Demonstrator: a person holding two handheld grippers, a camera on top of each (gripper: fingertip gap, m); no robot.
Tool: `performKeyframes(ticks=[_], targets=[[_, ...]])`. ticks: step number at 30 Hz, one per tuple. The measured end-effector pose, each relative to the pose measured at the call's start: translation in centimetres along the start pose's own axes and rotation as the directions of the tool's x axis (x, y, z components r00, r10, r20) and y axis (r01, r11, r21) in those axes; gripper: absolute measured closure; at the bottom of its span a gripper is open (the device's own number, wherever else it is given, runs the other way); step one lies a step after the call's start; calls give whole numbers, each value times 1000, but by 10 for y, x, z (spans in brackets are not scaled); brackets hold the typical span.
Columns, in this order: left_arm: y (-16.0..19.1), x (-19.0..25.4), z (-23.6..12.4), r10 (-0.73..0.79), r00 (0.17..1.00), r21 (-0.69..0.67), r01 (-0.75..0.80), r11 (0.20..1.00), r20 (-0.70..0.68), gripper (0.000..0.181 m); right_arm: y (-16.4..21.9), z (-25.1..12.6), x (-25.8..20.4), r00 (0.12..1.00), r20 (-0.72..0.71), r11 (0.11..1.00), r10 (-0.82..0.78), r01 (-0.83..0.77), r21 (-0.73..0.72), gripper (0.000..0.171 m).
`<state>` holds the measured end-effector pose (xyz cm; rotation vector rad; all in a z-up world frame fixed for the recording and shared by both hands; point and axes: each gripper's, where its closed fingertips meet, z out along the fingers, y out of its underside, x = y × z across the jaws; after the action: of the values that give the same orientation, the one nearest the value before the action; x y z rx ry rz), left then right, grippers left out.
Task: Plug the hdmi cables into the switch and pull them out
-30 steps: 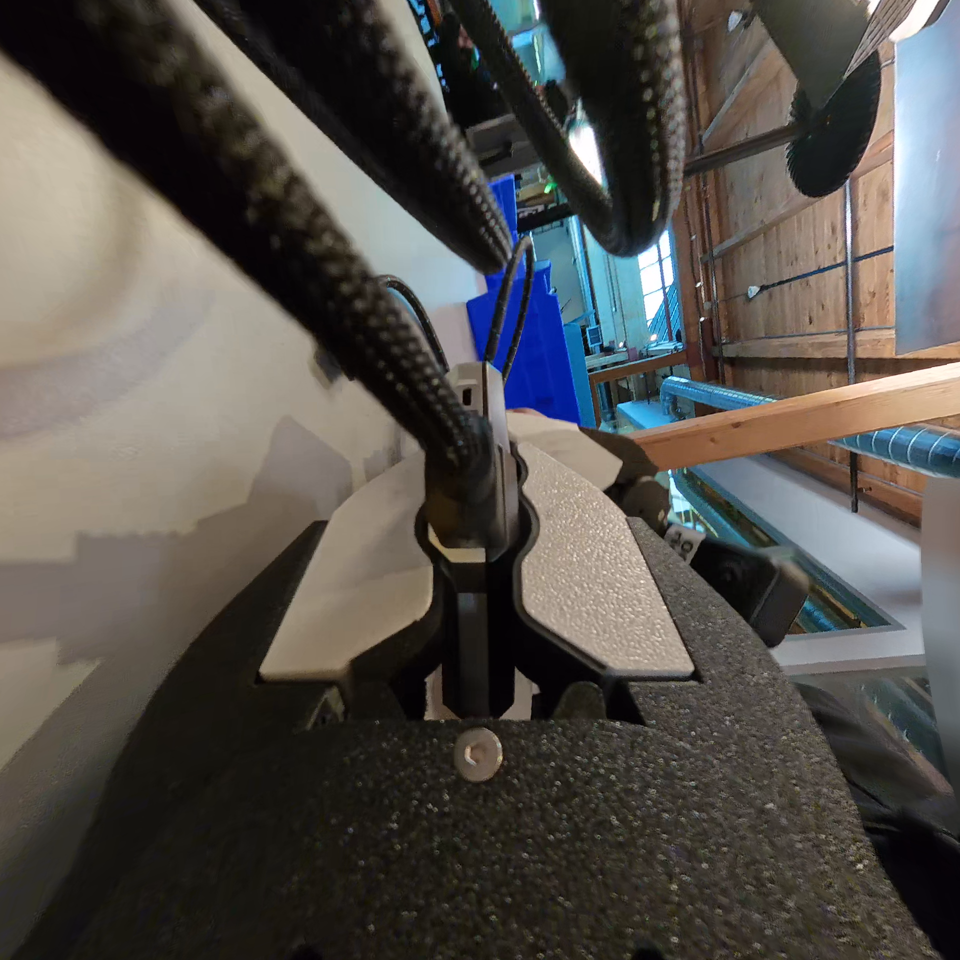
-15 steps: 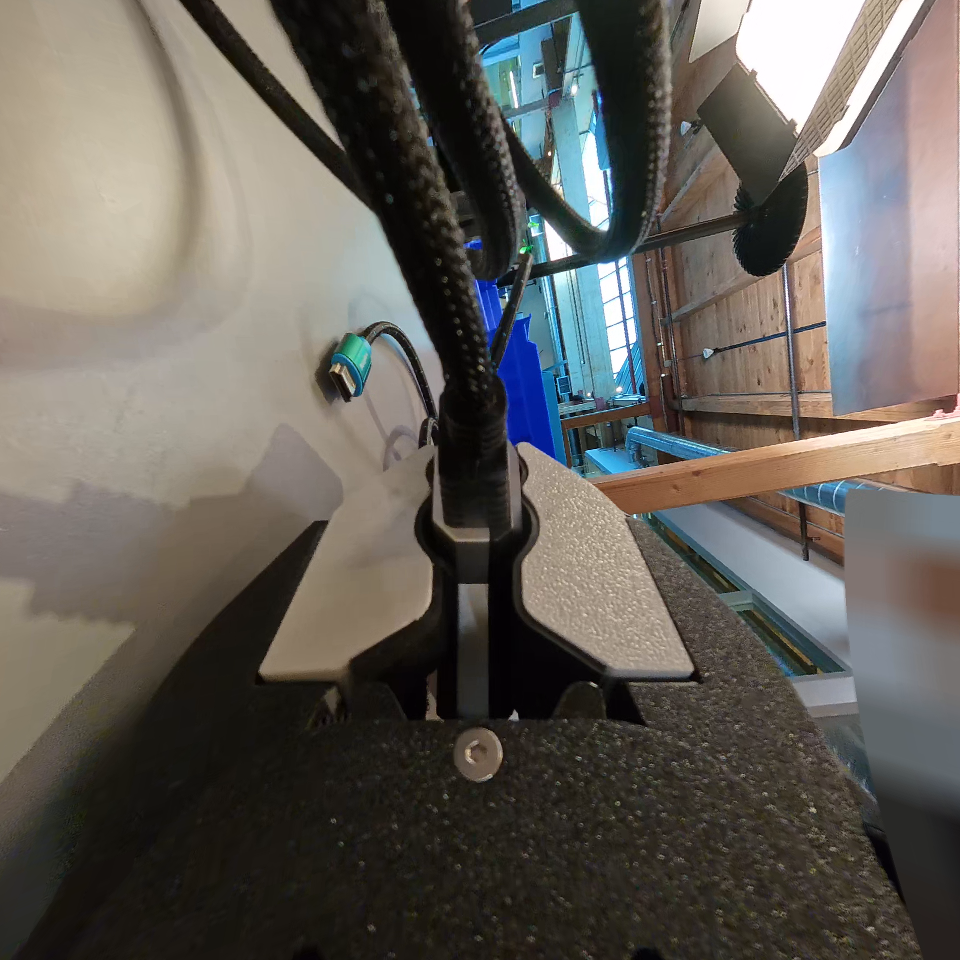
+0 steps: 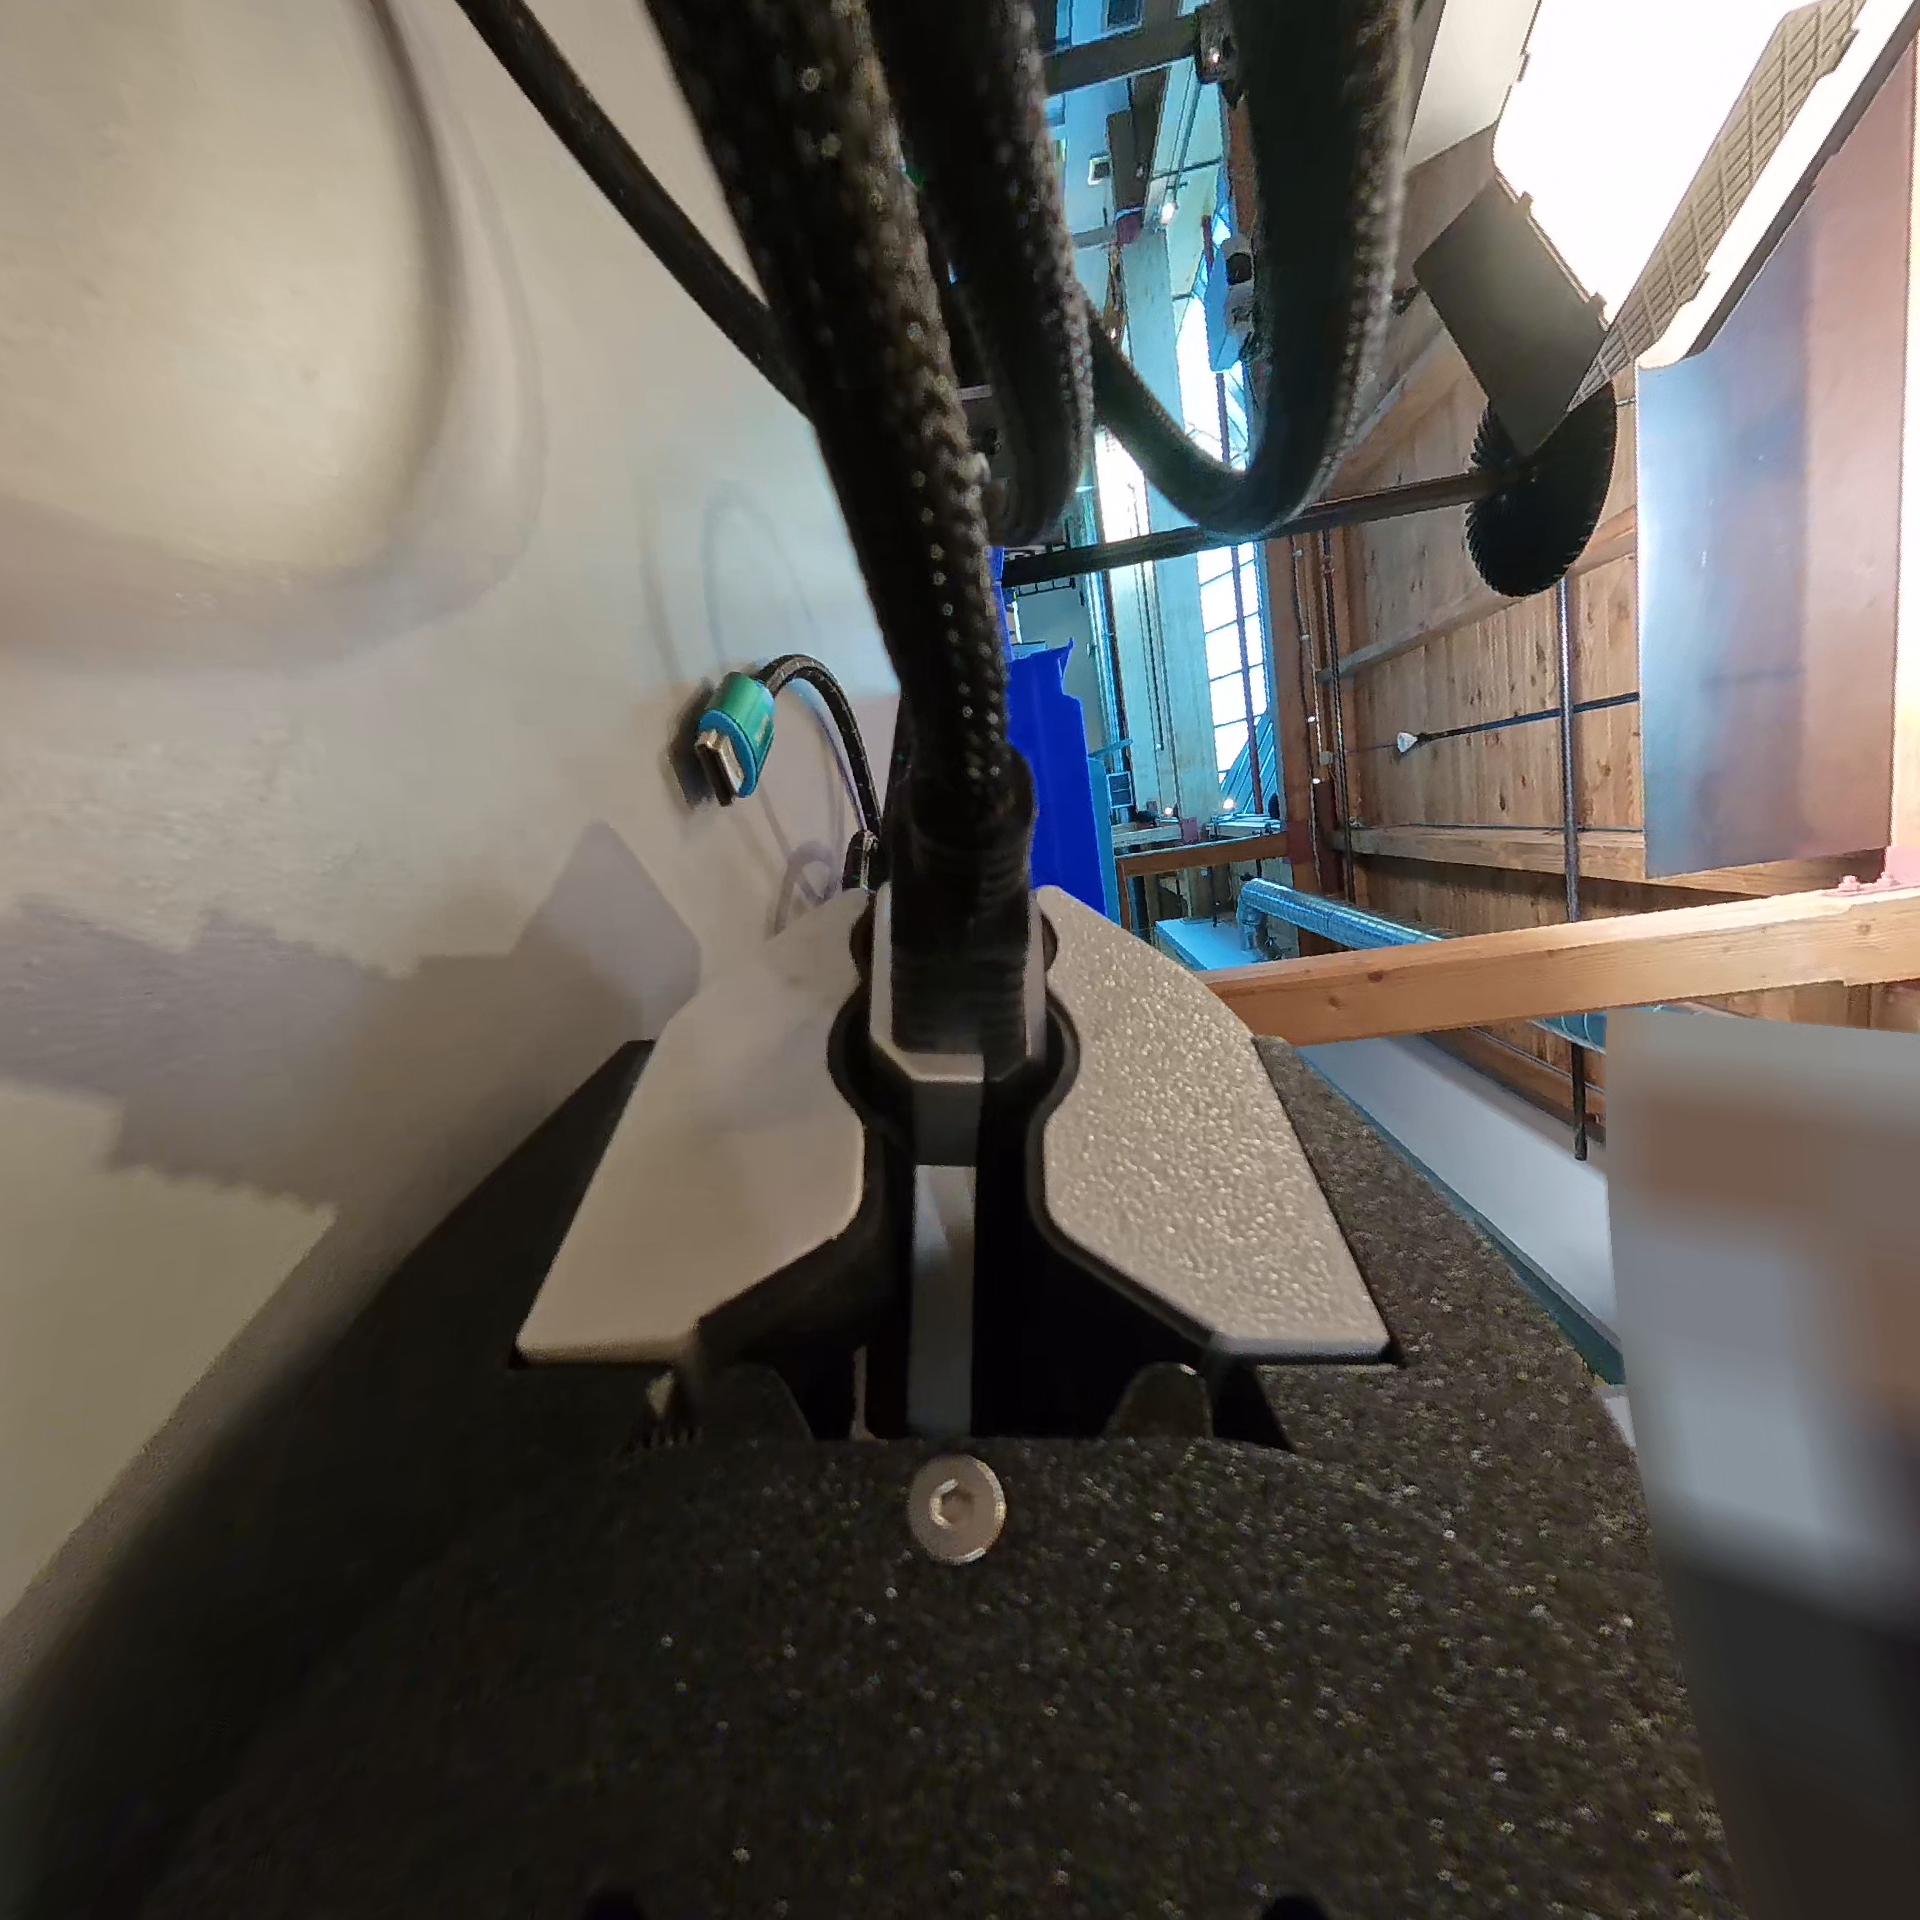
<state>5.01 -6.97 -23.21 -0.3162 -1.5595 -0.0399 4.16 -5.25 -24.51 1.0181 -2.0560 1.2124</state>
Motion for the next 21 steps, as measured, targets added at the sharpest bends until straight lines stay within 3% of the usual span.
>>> performKeyframes(ticks=[1,8,13,21], targets=[[0,0,0,1,1000,-6,-1,1000,0,157,0,0,0,1000,19,1000,14,-14,8,159],[14,2,7,22,1000,-72,-22,997,-3,158,9,-1,-21,905,343,962,251,-272,14,149],[15,2,7,21,1000,-69,-21,997,0,158,12,-10,-24,815,496,935,299,-355,20,140],[16,0,7,10,1000,-69,-10,998,12,158,27,-9,-20,895,440,987,77,-130,92,146]])
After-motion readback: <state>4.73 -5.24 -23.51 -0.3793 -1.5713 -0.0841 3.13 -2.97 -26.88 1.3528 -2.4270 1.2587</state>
